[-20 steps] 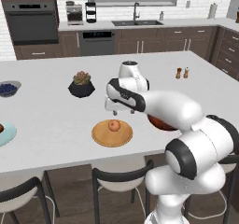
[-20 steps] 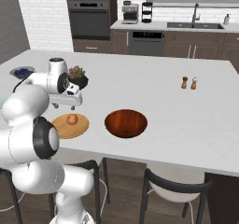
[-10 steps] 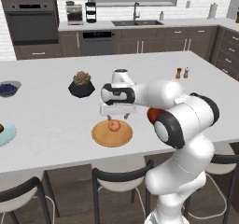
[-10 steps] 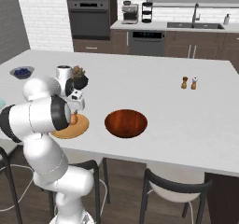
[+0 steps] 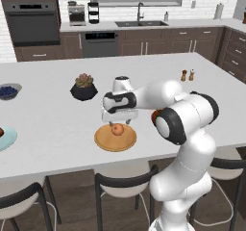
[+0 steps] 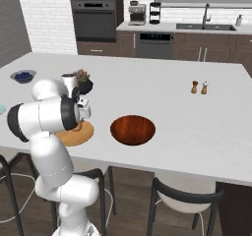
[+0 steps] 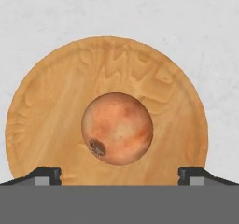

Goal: Pick the chicken drumstick and onion from their plates and place them in the bowl. Then put the bowl in the fridge.

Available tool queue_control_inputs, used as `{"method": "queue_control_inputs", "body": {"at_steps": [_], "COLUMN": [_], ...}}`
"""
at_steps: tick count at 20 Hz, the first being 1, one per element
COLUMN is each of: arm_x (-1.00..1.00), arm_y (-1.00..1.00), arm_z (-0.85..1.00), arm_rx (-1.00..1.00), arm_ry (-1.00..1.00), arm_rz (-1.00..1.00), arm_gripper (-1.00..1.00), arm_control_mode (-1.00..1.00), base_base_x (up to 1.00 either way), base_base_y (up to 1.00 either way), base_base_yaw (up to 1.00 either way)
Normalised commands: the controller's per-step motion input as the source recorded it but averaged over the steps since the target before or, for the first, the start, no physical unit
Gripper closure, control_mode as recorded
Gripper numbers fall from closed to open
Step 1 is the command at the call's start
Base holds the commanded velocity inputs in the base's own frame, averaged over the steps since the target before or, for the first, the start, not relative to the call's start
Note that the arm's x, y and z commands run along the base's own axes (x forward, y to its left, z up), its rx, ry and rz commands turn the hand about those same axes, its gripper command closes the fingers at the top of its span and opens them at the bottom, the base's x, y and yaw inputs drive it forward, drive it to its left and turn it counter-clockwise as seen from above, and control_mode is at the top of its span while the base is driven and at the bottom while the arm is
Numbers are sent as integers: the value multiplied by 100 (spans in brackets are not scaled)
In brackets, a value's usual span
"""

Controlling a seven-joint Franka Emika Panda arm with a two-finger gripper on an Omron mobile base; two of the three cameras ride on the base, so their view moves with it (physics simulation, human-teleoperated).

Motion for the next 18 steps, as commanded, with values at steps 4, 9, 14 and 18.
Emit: {"method": "queue_control_inputs", "body": {"at_steps": [4,9,14,18], "arm_x": [0,0,2,12], "arm_y": [0,0,0,0], "arm_z": [-27,-4,-17,-34], "arm_rx": [0,3,2,2], "arm_ry": [-22,-2,0,0], "arm_rz": [0,0,0,0], "arm_gripper": [-100,-100,-100,-100], "arm_control_mode": [-100,-100,-100,-100], "base_base_x": [0,0,0,0], "base_base_y": [0,0,0,0], "base_base_yaw": [0,0,0,0]}}
